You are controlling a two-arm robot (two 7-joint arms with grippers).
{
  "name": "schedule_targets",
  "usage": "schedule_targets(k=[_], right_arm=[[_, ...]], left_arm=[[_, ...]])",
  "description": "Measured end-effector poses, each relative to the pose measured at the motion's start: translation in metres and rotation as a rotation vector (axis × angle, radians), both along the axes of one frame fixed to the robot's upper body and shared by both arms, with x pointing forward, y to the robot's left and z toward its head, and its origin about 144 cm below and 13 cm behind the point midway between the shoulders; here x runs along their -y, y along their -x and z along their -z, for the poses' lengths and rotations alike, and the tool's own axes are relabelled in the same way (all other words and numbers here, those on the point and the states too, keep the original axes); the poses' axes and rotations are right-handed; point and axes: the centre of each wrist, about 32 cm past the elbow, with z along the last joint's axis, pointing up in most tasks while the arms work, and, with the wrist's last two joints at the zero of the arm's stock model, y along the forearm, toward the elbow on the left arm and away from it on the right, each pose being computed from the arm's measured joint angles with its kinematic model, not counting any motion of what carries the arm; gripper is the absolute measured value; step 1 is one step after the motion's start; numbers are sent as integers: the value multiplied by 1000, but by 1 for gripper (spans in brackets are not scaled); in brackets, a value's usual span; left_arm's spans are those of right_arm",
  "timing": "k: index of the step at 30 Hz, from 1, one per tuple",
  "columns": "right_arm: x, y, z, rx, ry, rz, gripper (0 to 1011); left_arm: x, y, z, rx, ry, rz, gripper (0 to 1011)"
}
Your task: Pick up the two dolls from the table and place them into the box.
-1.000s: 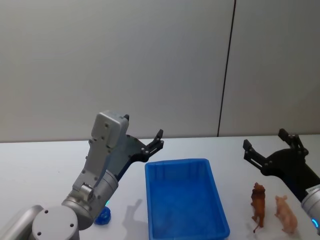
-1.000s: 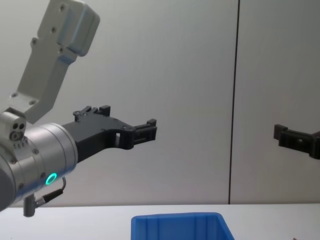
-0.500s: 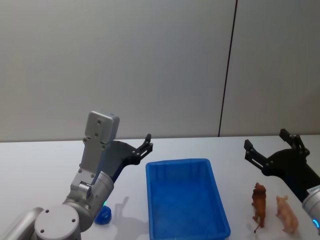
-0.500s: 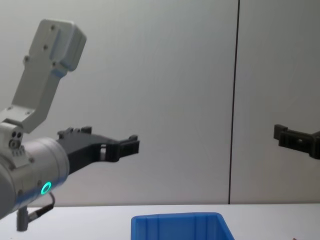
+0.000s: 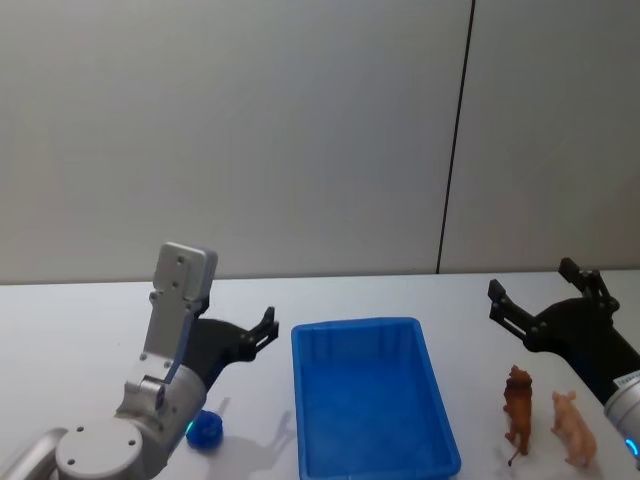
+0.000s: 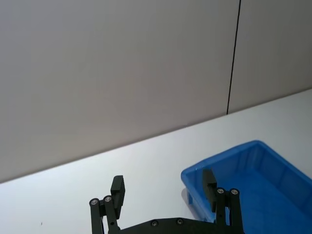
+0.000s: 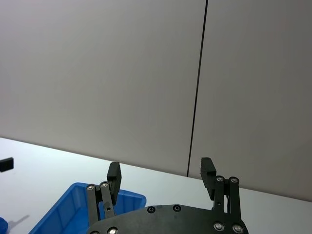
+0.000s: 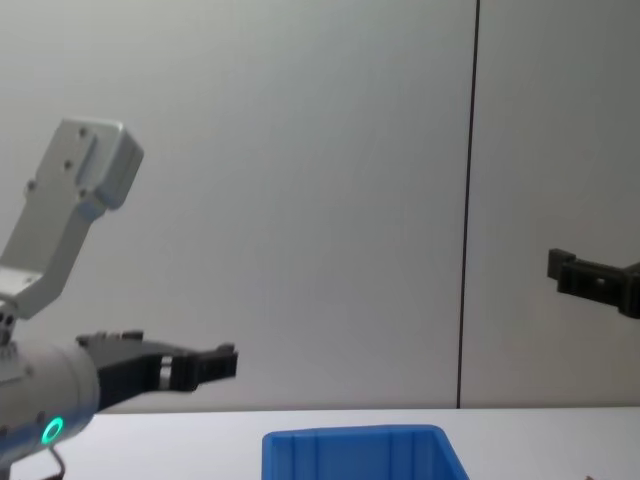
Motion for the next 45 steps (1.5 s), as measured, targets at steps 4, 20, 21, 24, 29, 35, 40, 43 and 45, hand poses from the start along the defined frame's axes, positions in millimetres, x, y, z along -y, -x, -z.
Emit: schedule_targets(k=[4, 20, 21, 24, 29, 35, 40, 43, 45], right_arm=[[0, 0, 0, 0, 0, 0, 1001], [0, 0, 0, 0, 0, 0, 1001], [0, 0, 0, 0, 0, 0, 1001], [0, 0, 0, 0, 0, 0, 1001], [0, 0, 0, 0, 0, 0, 1001], [0, 0, 0, 0, 0, 0, 1001], [0, 0, 0, 0, 0, 0, 1001], [0, 0, 0, 0, 0, 0, 1001], [0, 0, 0, 0, 0, 0, 1001]], left_arm=[[-5, 0, 4, -47, -2, -5, 1001], [-24, -1, 26, -204, 10, -13, 1001], [-25, -1, 28, -217, 12, -14, 1001], [-27, -1, 32, -235, 14, -16, 1001], [-32, -1, 41, -276, 15, -21, 1001], [-37, -1, 51, -317, 14, -25, 1001], [-41, -2, 58, -343, 12, -28, 1001], [-43, -2, 61, -356, 8, -29, 1001], [-44, -3, 64, -364, 4, -28, 1001]])
